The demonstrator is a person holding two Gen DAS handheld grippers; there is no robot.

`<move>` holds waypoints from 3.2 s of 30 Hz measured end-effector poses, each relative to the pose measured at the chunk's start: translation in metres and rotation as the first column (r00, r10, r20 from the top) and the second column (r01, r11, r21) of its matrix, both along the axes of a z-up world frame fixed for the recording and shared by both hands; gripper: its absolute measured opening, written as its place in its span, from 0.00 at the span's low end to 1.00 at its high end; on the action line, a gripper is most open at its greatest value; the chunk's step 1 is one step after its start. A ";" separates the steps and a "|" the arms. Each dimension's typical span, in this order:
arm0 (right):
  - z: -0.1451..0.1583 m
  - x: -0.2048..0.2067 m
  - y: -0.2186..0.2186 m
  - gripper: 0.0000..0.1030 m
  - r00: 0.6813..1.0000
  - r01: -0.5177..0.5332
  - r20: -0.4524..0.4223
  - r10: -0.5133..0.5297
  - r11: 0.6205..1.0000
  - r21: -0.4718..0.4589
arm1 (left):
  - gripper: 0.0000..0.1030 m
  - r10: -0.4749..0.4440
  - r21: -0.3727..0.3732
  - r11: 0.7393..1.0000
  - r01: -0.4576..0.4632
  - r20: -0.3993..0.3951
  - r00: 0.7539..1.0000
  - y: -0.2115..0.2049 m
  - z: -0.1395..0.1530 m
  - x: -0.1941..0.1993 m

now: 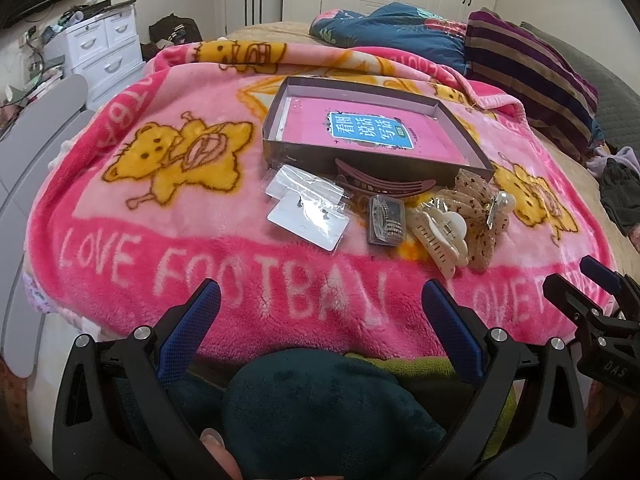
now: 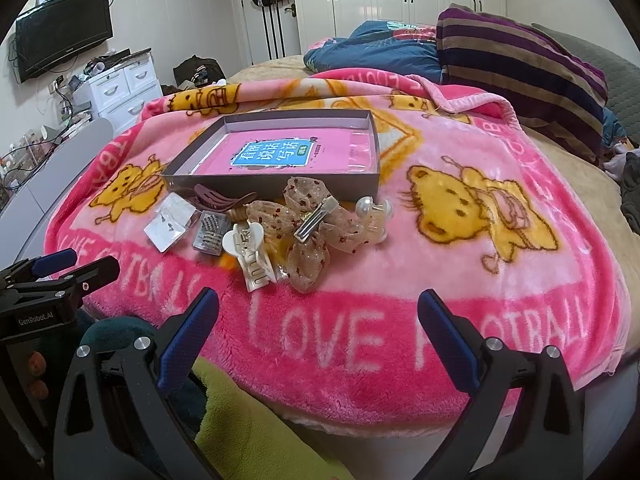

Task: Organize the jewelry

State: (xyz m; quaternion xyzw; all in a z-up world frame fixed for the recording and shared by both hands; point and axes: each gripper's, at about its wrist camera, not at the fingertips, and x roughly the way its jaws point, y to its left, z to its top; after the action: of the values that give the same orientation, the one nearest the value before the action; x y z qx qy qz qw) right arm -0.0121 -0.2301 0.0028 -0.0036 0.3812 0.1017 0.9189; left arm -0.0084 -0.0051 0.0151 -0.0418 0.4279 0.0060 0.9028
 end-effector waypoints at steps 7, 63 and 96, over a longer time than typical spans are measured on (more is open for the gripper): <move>0.000 0.000 0.000 0.96 1.000 0.001 0.001 -0.001 1.000 0.000 | 0.91 0.001 -0.001 1.000 -0.001 0.004 1.000 0.001 0.001 -0.001; -0.022 0.093 0.003 0.96 0.995 -0.070 -0.070 0.071 0.997 0.021 | 0.91 -0.152 0.123 0.977 0.176 -0.179 0.972 0.011 -0.051 0.101; -0.022 0.096 -0.021 0.33 0.993 -0.096 -0.053 0.103 0.988 0.119 | 0.60 -0.163 -0.098 0.984 0.147 -0.176 0.971 0.049 -0.053 0.096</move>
State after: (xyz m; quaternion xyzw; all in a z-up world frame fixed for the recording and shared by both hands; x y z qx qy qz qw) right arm 0.0835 -0.2510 -0.0194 0.0337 0.4008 0.1694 0.8997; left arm 0.0876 0.0443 -0.0374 -0.0455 0.5110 -0.0789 0.8547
